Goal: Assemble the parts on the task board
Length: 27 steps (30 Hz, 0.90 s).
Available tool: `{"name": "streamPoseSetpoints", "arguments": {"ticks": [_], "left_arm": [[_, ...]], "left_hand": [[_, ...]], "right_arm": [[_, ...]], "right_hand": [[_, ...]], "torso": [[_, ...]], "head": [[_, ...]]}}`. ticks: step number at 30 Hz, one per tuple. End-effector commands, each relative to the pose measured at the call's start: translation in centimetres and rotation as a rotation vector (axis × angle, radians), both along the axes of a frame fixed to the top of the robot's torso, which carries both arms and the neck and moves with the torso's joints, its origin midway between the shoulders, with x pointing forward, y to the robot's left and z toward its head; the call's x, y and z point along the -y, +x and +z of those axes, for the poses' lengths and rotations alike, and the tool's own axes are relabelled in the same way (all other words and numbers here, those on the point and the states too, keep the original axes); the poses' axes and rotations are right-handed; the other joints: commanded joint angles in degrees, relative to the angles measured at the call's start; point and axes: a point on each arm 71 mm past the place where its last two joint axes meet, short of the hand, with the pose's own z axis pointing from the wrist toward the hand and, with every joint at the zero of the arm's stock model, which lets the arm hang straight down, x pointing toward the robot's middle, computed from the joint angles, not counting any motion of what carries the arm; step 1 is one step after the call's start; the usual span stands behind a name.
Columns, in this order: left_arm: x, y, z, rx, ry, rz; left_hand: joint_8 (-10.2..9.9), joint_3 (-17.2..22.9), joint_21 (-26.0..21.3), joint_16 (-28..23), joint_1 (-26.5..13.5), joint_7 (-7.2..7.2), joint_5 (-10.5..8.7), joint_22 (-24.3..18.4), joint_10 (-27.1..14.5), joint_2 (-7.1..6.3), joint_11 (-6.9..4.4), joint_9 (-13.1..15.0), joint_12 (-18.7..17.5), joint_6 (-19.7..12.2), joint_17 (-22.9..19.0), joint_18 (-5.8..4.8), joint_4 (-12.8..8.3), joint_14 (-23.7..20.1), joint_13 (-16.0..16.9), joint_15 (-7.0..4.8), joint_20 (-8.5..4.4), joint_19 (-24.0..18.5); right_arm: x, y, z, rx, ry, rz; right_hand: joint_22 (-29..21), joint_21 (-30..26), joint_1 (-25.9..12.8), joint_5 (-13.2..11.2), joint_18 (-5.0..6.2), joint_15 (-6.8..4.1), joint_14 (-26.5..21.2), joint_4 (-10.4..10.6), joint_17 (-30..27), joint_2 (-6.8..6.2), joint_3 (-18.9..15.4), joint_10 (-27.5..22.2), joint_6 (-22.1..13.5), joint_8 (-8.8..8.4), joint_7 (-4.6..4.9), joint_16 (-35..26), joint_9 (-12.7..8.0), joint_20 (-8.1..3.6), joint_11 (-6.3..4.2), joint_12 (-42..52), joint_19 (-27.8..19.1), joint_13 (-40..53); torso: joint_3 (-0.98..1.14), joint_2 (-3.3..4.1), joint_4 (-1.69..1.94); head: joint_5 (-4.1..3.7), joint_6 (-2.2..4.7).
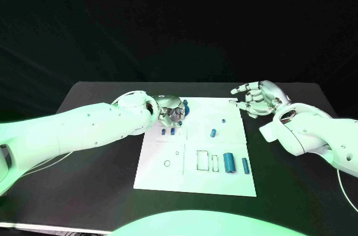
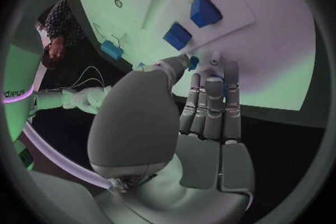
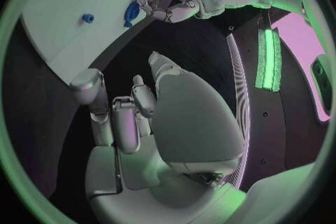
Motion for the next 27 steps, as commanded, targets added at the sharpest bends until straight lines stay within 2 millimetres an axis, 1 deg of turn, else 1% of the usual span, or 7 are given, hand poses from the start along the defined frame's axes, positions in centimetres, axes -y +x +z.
{"name": "streamPoseSetpoints", "arguments": {"ticks": [1, 3, 6, 16, 20, 25, 27], "left_arm": [[0.24, -0.09, -0.26, -0.017, 0.016, -0.018], [0.26, -0.07, -0.34, -0.020, 0.016, -0.017], [0.35, -0.08, -0.52, -0.025, 0.013, -0.018], [0.80, -0.18, -0.84, -0.037, -0.006, -0.028], [0.78, -0.15, -0.92, -0.043, -0.005, -0.027], [0.63, -0.06, -1.05, -0.051, 0.003, -0.020], [0.57, 0.00, -1.09, -0.052, 0.005, -0.017]], "left_hand": [[-0.66, 0.96, 0.57, 0.86, -0.02, -0.09, -0.22, 0.38, 0.83, 0.19, -0.02, -0.41, -0.62, 0.90, 0.63, 0.79, -0.24, 0.90, -0.49, -0.13, -0.32, 0.26], [-1.28, 2.03, 1.04, 1.76, 0.20, -0.09, -0.23, 0.79, 1.49, 0.17, -0.09, -0.84, -1.63, 1.49, 1.30, 0.78, -0.62, 1.88, -1.22, -0.23, -0.46, 0.25], [-1.62, 3.05, 1.56, 2.51, 0.35, -0.09, -0.24, 1.23, 2.53, 0.35, -0.18, -1.11, -2.35, 2.44, 2.00, 0.79, -1.04, 2.69, -1.78, -0.33, -0.58, 0.24], [-2.59, 5.95, 3.57, 4.32, 0.12, -0.48, -0.31, 2.92, 5.83, 0.90, -0.82, -1.50, -5.08, 5.49, 3.13, 0.81, -2.70, 4.43, -3.45, -0.93, -1.09, 0.09], [-2.86, 6.59, 4.04, 4.60, -0.25, -0.61, -0.34, 3.37, 6.47, 1.16, -0.86, -1.41, -6.38, 6.41, 3.10, 0.79, -3.05, 4.63, -4.05, -0.98, -1.21, -0.09], [-3.21, 7.16, 4.52, 4.96, -0.38, -0.55, -0.36, 3.82, 7.28, 1.35, -0.83, -1.32, -7.67, 7.18, 3.30, 0.79, -3.67, 4.97, -4.60, -0.99, -1.28, -0.26], [-3.28, 7.53, 5.43, 5.37, -0.25, -0.48, -0.37, 4.87, 8.19, 1.63, -0.95, -1.18, -8.18, 7.89, 3.84, 0.64, -4.23, 5.47, -4.80, -1.10, -1.35, 0.40]], "right_arm": [[-0.17, -0.05, 0.07, 0.010, 0.003, 0.011], [-0.19, -0.05, 0.07, 0.010, 0.003, 0.012], [-0.19, -0.06, 0.07, 0.010, 0.003, 0.012], [-0.22, -0.07, 0.07, 0.009, 0.003, 0.013], [-0.25, -0.06, 0.06, 0.009, 0.003, 0.013], [-0.26, -0.05, 0.06, 0.009, 0.003, 0.013], [-0.26, -0.05, 0.06, 0.009, 0.003, 0.013]], "right_hand": [[0.05, -0.08, -0.05, 0.39, 1.14, 0.28, 3.13, -0.07, 4.87, 0.65, 0.53, -0.05, 0.11, 0.27, -0.11, -0.09, -0.08, -0.07, -0.27, -0.08, 0.11, 0.06], [0.07, -0.07, -0.03, 0.44, 1.14, 0.27, 3.14, -0.08, 4.89, 0.66, 0.57, -0.03, 0.12, 0.27, -0.11, -0.09, -0.09, -0.08, -0.27, -0.04, 0.13, 0.09], [0.07, -0.07, -0.03, 0.44, 1.14, 0.27, 3.14, -0.08, 4.89, 0.66, 0.57, -0.03, 0.12, 0.27, -0.11, -0.09, -0.09, -0.08, -0.27, -0.04, 0.13, 0.09], [0.07, -0.07, -0.03, 0.44, 1.14, 0.27, 3.14, -0.08, 4.89, 0.66, 0.57, -0.03, 0.12, 0.27, -0.11, -0.09, -0.09, -0.08, -0.27, -0.04, 0.13, 0.09], [0.07, -0.07, -0.03, 0.44, 1.14, 0.27, 3.14, -0.08, 4.89, 0.66, 0.57, -0.03, 0.12, 0.27, -0.11, -0.09, -0.09, -0.08, -0.27, -0.04, 0.13, 0.09], [0.07, -0.07, -0.03, 0.44, 1.14, 0.27, 3.14, -0.08, 4.89, 0.66, 0.57, -0.03, 0.12, 0.27, -0.11, -0.09, -0.09, -0.08, -0.27, -0.04, 0.13, 0.09], [0.15, 0.03, -0.04, 0.52, 1.11, 0.27, 3.20, -0.08, 5.07, 0.68, 0.67, 0.14, 0.16, 0.31, -0.11, -0.01, -0.12, -0.08, -0.27, 0.15, 0.20, 0.25]], "torso": [[0.00, -0.01, -0.04], [-0.01, -0.01, -0.08], [0.03, 0.01, -0.13], [0.03, 0.04, -0.04], [0.07, 0.00, -0.03], [0.06, 0.00, -0.03], [0.04, 0.00, -0.04]], "head": [[0.02, 0.06], [0.03, 0.04], [0.02, 0.02], [-0.19, -0.05], [-0.20, -0.10], [-0.22, -0.17], [-0.24, -0.19]]}}
